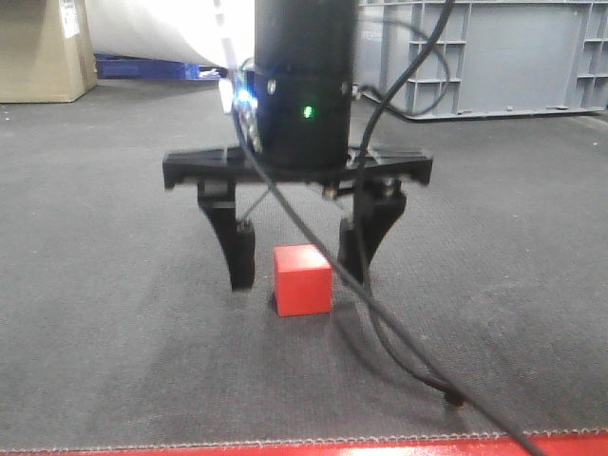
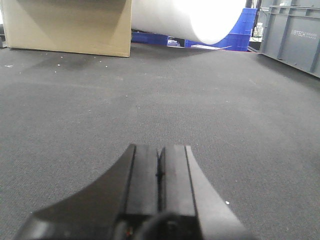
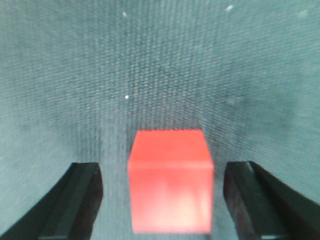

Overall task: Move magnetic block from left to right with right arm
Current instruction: 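Open the right gripper and raise it off the cube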

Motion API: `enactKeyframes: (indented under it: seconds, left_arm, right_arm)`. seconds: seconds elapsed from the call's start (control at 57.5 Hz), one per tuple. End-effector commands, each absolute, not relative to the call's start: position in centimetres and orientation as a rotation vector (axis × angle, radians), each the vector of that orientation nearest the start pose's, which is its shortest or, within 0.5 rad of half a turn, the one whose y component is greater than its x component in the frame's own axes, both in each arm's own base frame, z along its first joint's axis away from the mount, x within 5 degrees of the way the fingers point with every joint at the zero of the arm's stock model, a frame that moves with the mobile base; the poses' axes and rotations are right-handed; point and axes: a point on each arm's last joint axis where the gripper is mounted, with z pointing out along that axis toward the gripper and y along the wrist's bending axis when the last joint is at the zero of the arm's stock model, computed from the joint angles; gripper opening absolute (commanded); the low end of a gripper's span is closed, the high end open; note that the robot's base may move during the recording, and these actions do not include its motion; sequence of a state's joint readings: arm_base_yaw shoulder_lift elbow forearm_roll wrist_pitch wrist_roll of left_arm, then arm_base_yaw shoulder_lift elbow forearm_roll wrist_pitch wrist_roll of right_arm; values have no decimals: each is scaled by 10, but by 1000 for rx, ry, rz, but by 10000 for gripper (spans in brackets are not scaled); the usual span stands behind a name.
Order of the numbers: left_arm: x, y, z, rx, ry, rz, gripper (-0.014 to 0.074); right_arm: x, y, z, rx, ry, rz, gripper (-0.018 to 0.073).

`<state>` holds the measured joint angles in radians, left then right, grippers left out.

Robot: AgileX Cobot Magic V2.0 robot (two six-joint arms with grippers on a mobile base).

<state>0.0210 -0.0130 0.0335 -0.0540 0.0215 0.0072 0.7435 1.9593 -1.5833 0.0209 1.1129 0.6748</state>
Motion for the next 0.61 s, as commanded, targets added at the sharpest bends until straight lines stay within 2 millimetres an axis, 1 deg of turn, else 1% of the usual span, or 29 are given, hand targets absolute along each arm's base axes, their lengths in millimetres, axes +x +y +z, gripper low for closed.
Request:
enactKeyframes:
  seconds: [0.0,0.07,0.156,0.261,0.33,0.382,0.434,0.487,0.521,0.539,0.591]
  left_arm:
    - [56,1,206,-58,1444,-27,-126]
    - [56,1,206,-58,1444,-27,-126]
    - [56,1,206,-58,1444,-27,-126]
    - [56,1,206,-58,1444,-27,-126]
    - [56,1,206,-58,1444,-27,-126]
    - [56,1,206,-58,1444,-27,-126]
    - [56,1,206,-58,1444,-27,-126]
    - [56,1,206,-58,1444,-27,-126]
    - [56,1,206,-58,1444,-27,-126]
    - [56,1,206,-58,1444,-27,-126]
    - [56,1,206,-58,1444,-27,-126]
  right_arm:
    - [291,264,282,-159,2876,257,609]
    - [286,258,291,-214,2843,257,609]
    - [281,246,297,-266,2808,266,609]
    - [274,223,304,-302,2750,280,602]
    - [270,202,307,-319,2704,282,564]
    - [267,189,309,-347,2667,277,512]
    - [264,171,312,-362,2624,268,438]
    - [260,153,311,-366,2591,252,346]
    - [258,138,314,-356,2553,243,260]
    - [257,132,314,-350,2543,239,231]
    - [252,114,311,-323,2523,236,137]
